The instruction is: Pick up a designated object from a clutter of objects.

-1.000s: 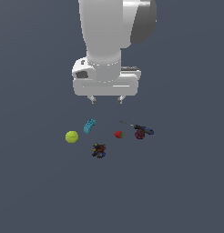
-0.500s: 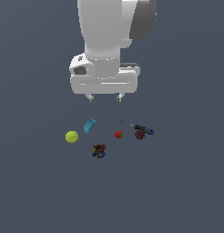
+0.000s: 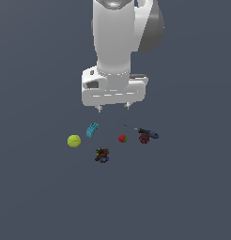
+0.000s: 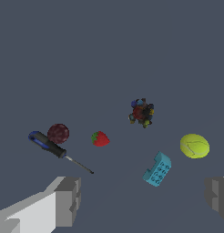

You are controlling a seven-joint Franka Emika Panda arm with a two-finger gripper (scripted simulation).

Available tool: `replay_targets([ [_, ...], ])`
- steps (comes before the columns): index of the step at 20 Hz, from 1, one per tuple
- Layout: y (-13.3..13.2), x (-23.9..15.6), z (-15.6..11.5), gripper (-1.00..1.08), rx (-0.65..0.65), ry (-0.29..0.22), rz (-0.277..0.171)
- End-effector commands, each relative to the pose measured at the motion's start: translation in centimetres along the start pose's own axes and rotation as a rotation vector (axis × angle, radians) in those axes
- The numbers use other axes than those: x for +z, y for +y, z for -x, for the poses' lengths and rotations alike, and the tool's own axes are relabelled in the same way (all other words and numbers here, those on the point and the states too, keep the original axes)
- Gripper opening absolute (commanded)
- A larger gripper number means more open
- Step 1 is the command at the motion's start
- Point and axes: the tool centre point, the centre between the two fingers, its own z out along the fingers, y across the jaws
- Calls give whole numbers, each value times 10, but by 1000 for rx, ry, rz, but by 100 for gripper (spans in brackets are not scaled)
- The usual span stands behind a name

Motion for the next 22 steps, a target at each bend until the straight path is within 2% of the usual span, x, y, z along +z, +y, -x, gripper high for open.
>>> replay_targets([
  [1,-9,15,-1,100,-57,-2,5],
  [10,-60,95,4,100,-377,-5,23],
  [17,-108,159,24,100,-662,-4,18],
  [22,-135,191,41,100,-819,1,7],
])
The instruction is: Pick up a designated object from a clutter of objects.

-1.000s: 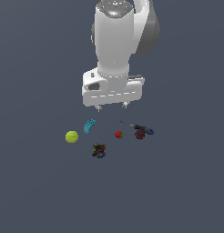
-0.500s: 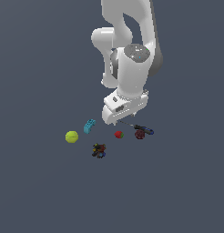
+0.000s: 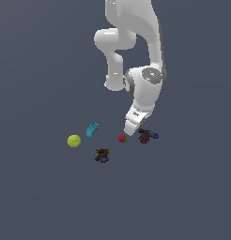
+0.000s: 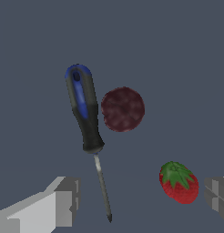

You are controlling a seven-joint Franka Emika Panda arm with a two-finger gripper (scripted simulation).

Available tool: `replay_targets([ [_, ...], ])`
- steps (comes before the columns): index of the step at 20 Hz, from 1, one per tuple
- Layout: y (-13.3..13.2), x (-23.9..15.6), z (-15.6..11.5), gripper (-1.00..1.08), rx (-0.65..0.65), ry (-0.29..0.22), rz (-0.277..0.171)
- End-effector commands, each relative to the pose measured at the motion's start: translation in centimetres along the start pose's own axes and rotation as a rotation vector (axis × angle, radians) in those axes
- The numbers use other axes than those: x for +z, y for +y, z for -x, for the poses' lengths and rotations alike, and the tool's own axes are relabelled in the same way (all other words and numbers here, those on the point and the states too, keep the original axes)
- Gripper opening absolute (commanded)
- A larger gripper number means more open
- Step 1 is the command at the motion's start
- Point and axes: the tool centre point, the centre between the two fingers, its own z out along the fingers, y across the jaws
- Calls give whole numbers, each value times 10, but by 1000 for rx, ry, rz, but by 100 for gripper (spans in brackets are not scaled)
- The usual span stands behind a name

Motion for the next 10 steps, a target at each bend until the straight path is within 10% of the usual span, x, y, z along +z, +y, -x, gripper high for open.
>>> replay_targets([
  [1,-14,13,-2,100,-71,6,-3],
  [10,-42,37,-5,100,-198,17,-13],
])
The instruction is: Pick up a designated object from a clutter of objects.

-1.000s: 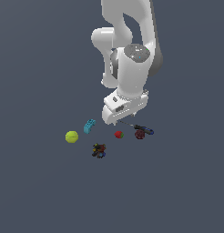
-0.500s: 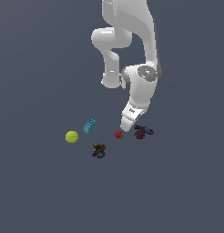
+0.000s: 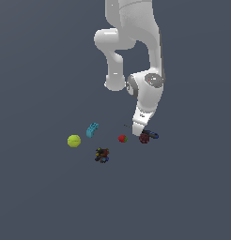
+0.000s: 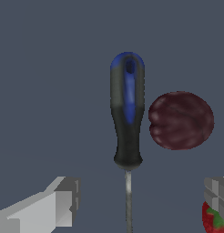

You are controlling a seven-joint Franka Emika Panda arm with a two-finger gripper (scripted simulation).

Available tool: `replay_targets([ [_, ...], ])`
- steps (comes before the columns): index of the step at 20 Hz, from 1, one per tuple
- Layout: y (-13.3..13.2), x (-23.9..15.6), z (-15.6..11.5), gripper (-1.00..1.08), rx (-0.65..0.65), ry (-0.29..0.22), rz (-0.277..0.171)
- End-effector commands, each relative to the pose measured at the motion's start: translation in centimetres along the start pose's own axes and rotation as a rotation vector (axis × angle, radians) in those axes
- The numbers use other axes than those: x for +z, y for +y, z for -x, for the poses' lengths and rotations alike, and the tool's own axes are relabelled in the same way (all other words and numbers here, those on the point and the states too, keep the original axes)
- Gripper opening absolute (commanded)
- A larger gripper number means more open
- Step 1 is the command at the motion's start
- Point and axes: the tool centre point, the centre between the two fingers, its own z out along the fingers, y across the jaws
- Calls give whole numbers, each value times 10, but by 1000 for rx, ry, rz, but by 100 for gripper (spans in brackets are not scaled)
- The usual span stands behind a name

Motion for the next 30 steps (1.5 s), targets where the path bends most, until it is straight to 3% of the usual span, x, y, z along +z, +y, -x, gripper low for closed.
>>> replay_targets([
  [1,-3,3,-1,100,-16,2,-1],
  [23,-4,51,0,100,-18,2,0],
  [24,-4,51,0,-100,-18,2,0],
  [30,-4,51,0,-100,-18,2,0],
])
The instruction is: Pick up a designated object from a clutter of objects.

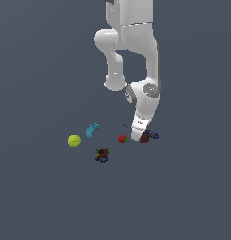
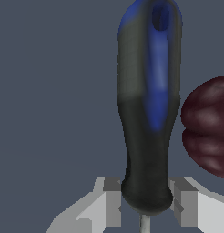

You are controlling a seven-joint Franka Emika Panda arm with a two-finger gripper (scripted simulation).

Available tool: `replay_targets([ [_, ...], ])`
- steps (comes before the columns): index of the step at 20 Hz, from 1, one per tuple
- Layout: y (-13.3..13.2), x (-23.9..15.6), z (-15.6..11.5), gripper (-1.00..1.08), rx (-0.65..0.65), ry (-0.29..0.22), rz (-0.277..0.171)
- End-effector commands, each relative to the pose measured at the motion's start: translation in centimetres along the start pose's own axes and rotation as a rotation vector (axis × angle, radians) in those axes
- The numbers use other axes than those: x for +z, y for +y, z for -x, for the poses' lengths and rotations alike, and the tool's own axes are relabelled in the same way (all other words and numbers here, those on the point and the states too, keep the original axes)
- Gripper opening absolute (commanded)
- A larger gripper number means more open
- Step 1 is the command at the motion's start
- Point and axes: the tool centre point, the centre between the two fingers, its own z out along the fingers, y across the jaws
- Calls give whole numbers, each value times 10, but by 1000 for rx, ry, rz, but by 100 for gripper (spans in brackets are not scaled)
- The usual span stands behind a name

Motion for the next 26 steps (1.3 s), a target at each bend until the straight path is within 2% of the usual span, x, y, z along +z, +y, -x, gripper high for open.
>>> replay_targets([
  [1,0,0,0,-100,-1,0,0],
  [13,11,-18,12,-100,0,0,0],
  [19,29,-48,32,-100,-1,-1,0],
  [26,61,-101,65,-100,-2,2,-1],
])
